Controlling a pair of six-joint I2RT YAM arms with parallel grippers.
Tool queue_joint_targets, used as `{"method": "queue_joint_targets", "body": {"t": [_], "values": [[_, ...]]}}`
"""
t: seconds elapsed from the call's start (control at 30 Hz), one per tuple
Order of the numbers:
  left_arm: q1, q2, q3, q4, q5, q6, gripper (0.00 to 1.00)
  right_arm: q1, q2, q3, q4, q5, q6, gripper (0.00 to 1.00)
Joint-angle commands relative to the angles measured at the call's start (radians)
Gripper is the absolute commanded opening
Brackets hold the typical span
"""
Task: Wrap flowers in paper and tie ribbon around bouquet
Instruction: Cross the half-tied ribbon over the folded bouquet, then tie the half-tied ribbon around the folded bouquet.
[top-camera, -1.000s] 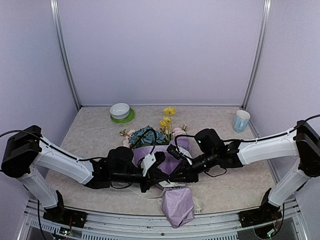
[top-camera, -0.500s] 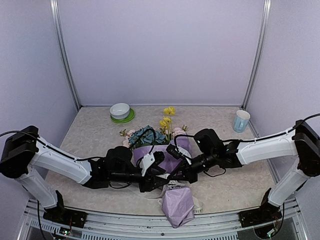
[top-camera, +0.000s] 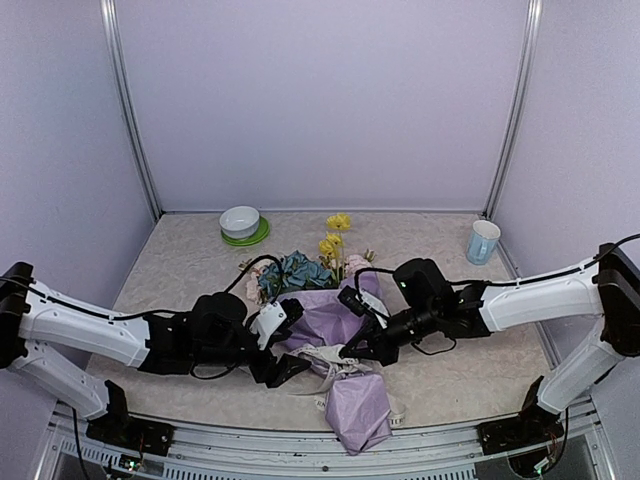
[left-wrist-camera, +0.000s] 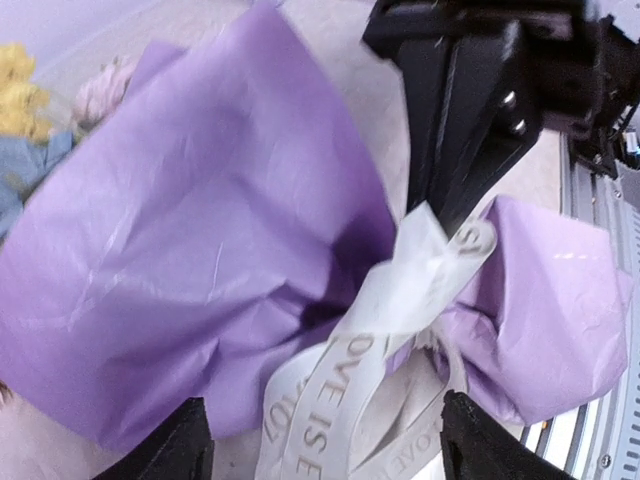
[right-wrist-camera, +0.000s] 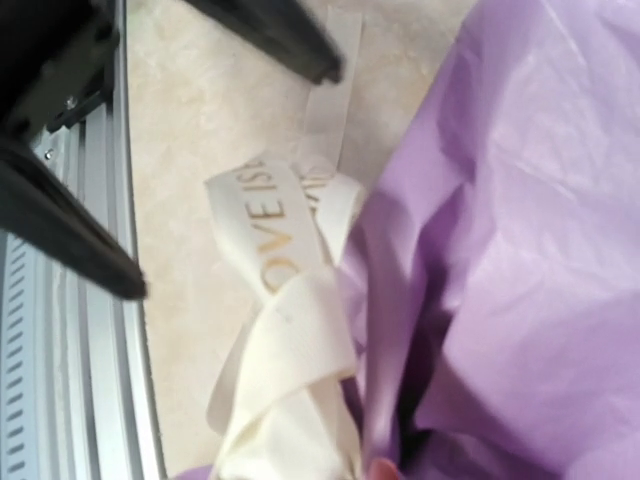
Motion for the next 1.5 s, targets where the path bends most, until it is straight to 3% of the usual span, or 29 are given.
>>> {"method": "queue_joint_targets", "body": {"t": [0.0, 0.1, 0.17, 0.27, 0.33, 0.37, 0.43, 0.57, 0.73, 0.97, 1.2, 1.47], "values": [[0.005, 0.02, -0.032, -0.141, -0.091, -0.09, 0.91, 0.003, -0.025, -0.021, 0.007, 0.011, 0.016, 0.0], [0.011, 0.06, -0.014, -0.136, -0.147, -0.072, 0.92, 0.002, -0.012, -0.018, 0.005, 0.017, 0.019, 0.0], [0.024, 0.101, 0.007, -0.126, -0.157, -0.045, 0.86, 0.002, -0.003, -0.009, 0.005, 0.023, 0.019, 0.03], [0.033, 0.166, 0.03, -0.112, -0.098, -0.016, 0.7, 0.001, 0.013, 0.014, -0.01, 0.05, 0.013, 0.08], [0.033, 0.197, 0.046, -0.111, -0.023, 0.003, 0.53, 0.002, 0.029, 0.032, -0.017, 0.047, 0.001, 0.06], [0.031, 0.202, 0.053, -0.11, -0.011, 0.006, 0.39, 0.003, 0.036, 0.037, -0.019, 0.045, -0.002, 0.05], [0.03, 0.193, 0.05, -0.1, -0.004, 0.008, 0.25, 0.003, 0.047, 0.046, -0.025, 0.049, -0.009, 0.06], [0.028, 0.136, 0.023, -0.069, 0.004, 0.012, 0.16, 0.003, 0.065, 0.075, -0.049, 0.044, -0.024, 0.11], [0.029, 0.086, 0.006, -0.075, 0.001, 0.015, 0.15, 0.003, 0.101, 0.107, -0.064, 0.026, -0.038, 0.2], [0.027, 0.058, 0.011, -0.105, 0.019, 0.029, 0.0, 0.003, 0.084, 0.117, -0.088, 0.02, -0.047, 0.0], [0.028, 0.085, 0.01, -0.113, 0.026, 0.02, 0.0, 0.003, -0.021, 0.107, -0.021, 0.085, 0.032, 0.0], [0.026, 0.146, 0.015, -0.144, 0.003, -0.006, 0.0, 0.002, -0.145, -0.01, -0.012, 0.308, 0.157, 0.0]]}}
